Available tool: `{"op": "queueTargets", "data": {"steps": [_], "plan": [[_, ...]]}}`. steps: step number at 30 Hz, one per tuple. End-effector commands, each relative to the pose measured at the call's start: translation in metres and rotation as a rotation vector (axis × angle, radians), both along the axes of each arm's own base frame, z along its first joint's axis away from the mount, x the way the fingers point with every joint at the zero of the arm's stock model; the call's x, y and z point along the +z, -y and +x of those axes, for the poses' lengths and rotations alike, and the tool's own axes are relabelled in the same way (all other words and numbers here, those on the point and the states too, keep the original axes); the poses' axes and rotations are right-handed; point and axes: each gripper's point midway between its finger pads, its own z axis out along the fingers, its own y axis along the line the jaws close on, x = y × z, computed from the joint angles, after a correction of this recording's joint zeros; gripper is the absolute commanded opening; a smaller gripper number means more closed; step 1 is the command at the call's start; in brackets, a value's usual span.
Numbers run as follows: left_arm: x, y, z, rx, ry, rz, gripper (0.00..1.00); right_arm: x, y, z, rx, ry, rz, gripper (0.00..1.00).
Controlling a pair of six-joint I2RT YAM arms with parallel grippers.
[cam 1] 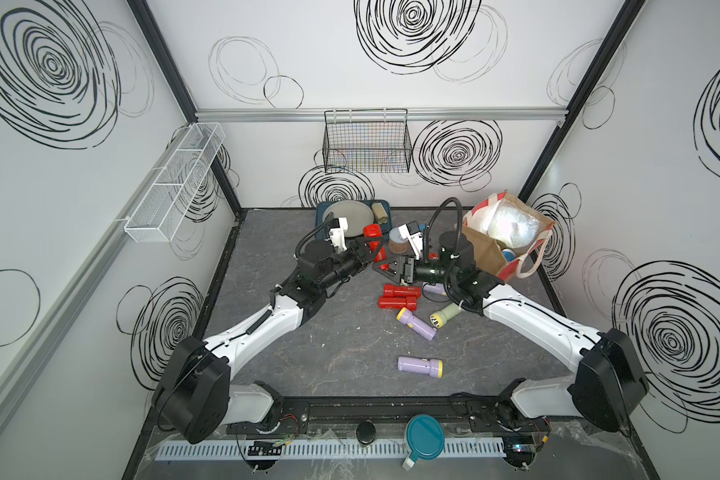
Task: Put the flashlights into the tote bags
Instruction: Pick up the flashlight from the center of the board.
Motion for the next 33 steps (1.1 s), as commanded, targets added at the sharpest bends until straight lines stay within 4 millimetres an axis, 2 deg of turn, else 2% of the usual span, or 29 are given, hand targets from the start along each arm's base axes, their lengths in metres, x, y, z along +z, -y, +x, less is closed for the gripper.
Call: {"op": "queueTargets", "data": {"steps": [1,3,11,17,23,29,33], "plan": [[0.026,0.002,0.000,-0.003,0.083,-0.058,0.00,0.012,-0.004,-0.001,0.015,0.018,0.043,0.59],[0.026,0.002,0.000,-0.002,0.084,-0.059,0.00,0.010,-0.004,-0.002,0.017,0.015,0.039,0.55],[0.025,0.004,-0.002,-0.009,0.082,-0.058,0.00,0.009,-0.007,0.000,0.018,0.010,0.035,0.58],[0.026,0.006,-0.003,-0.012,0.083,-0.067,0.00,0.009,-0.009,0.002,0.014,0.014,0.035,0.53],[0.025,0.007,-0.005,-0.016,0.079,-0.069,0.00,0.011,-0.009,0.003,0.005,0.021,0.037,0.32],[0.022,0.006,-0.006,-0.014,0.072,-0.065,0.00,0.007,-0.005,0.006,-0.028,0.025,0.017,0.03],[0.025,0.002,-0.005,-0.009,0.085,-0.070,0.44,-0.004,0.006,0.014,-0.106,0.027,-0.057,0.00]]}}
